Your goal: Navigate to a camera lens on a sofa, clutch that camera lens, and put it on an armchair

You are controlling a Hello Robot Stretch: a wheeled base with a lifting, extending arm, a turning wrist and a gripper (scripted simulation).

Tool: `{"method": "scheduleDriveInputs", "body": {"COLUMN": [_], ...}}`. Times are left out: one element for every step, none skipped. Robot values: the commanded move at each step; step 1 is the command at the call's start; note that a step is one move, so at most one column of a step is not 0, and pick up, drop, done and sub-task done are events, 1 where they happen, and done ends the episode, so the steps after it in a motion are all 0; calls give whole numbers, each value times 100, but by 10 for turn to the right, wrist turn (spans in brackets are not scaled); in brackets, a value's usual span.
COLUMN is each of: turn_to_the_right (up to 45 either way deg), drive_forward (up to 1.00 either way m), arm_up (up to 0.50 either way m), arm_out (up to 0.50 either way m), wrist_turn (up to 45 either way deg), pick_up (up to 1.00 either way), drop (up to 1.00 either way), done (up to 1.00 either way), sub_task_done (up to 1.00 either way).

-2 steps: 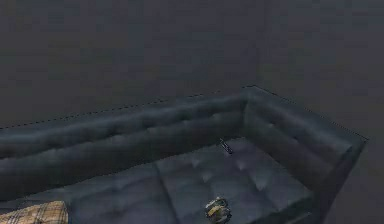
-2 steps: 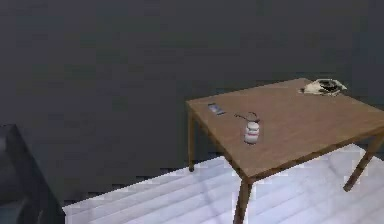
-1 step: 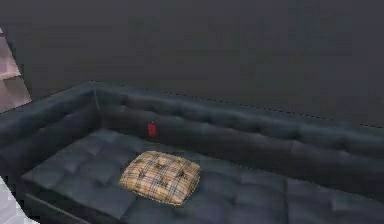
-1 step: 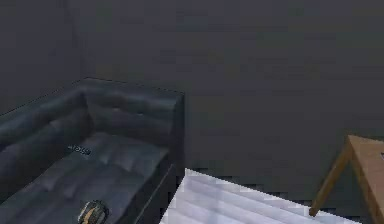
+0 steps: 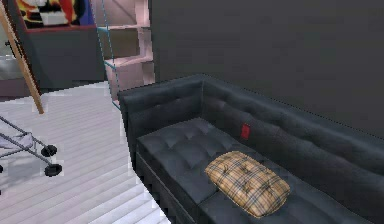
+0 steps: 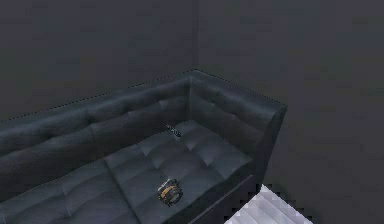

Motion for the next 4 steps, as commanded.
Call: {"method": "scheduleDriveInputs", "body": {"turn_to_the_right": [0, 0, 0, 0], "drive_forward": [0, 0, 0, 0], "arm_up": [50, 14, 0, 0], "arm_out": [0, 0, 30, 0], "wrist_turn": [0, 0, 0, 450], "pick_up": [0, 0, 0, 0], "drop": [0, 0, 0, 0], "done": [0, 0, 0, 0], "sub_task_done": [0, 0, 0, 0]}}
